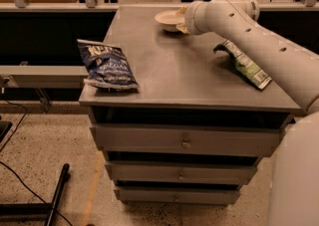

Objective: Move paper bowl near blue chip bag

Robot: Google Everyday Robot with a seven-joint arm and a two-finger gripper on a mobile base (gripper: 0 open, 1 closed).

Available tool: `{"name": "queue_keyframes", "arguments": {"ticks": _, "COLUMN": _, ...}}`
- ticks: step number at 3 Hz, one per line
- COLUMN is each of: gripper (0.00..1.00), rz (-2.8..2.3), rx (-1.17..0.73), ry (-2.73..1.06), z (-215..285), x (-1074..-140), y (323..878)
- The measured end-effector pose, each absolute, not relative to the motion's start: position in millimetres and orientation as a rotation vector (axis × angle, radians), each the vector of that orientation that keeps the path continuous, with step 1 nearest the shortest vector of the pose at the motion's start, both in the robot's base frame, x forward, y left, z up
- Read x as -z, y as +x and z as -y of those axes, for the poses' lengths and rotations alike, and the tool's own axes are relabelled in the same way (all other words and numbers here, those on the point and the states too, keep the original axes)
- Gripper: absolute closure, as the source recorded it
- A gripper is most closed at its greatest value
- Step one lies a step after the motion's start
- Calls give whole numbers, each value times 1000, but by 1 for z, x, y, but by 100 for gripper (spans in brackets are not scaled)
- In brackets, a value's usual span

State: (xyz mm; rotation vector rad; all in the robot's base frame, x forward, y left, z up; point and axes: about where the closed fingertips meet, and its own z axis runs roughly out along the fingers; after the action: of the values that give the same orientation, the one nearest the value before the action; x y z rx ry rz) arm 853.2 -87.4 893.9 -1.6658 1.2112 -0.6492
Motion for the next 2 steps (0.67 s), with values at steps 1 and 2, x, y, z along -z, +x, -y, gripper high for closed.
{"name": "queue_keyframes", "arguments": {"ticks": 1, "gripper": 68, "rz": -1227, "rx": 656, "ry": -1680, "z": 91, "x": -890, "y": 855}}
{"name": "queue_keyframes", "arguments": {"ticks": 2, "gripper": 86, "rz": -1226, "rx": 659, "ry": -1687, "z": 92, "x": -889, "y": 855}}
